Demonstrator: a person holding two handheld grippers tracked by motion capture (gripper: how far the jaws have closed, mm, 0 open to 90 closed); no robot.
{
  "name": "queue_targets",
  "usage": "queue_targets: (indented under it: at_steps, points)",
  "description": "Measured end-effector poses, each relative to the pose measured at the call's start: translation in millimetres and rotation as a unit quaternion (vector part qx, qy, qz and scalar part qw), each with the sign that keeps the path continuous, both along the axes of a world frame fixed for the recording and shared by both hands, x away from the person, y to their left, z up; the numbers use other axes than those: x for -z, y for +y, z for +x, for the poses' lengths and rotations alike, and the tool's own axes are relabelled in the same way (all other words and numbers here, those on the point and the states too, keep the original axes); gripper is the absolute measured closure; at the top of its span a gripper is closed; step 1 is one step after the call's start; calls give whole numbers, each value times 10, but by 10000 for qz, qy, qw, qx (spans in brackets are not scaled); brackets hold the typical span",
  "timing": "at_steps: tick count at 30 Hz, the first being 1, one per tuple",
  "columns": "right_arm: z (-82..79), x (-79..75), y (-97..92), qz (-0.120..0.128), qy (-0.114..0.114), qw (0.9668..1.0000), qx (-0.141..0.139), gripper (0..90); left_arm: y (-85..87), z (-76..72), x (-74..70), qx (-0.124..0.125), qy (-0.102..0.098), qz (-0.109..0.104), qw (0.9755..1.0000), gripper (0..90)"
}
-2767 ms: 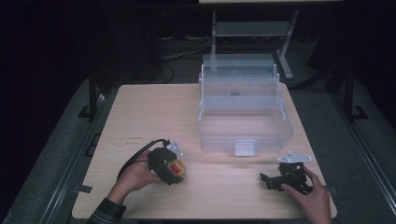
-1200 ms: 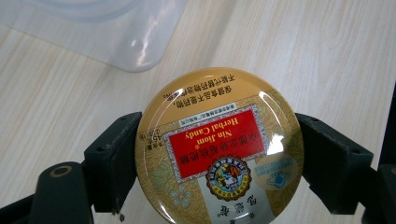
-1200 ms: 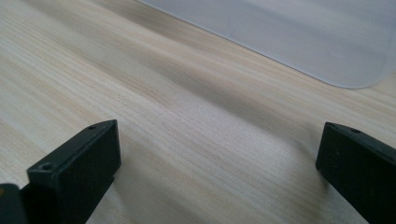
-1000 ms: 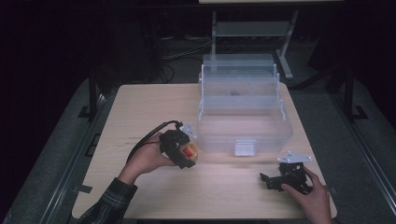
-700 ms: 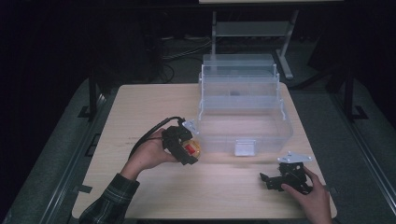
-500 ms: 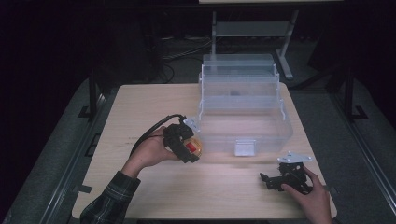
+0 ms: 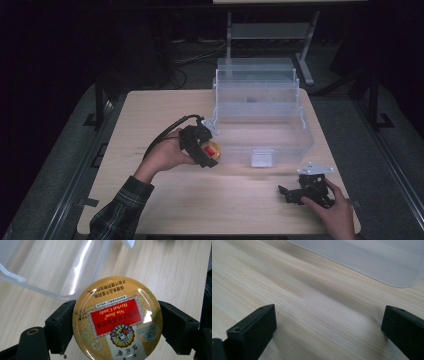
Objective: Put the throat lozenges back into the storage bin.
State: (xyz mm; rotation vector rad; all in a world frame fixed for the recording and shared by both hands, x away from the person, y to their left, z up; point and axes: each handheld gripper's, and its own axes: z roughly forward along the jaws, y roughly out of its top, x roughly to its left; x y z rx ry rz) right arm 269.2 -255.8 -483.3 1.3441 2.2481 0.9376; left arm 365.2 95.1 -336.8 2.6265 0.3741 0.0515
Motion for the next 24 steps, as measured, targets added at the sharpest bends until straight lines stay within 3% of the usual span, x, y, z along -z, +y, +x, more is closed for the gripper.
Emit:
queue_targets:
  at_steps: [24]
  points:
    - [1,1,0,-1,-3,10000,-1,0,-234,187,-130,51,-52,-73,9999,196]
